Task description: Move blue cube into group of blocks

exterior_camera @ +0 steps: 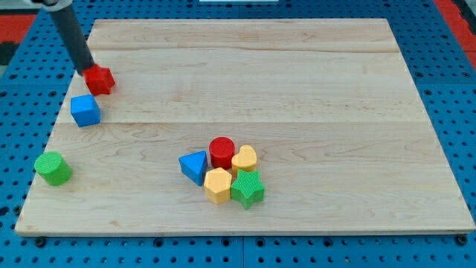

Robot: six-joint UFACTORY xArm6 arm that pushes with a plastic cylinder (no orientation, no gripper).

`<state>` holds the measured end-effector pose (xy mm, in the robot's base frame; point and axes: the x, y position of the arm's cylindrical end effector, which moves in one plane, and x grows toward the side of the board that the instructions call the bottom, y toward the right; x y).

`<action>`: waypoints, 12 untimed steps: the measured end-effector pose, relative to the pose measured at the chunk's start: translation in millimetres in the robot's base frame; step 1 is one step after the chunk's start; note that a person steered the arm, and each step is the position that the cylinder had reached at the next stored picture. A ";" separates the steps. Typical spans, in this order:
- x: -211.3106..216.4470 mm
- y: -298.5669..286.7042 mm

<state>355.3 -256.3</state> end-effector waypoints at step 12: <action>123.3 154.4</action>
<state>478.6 -101.9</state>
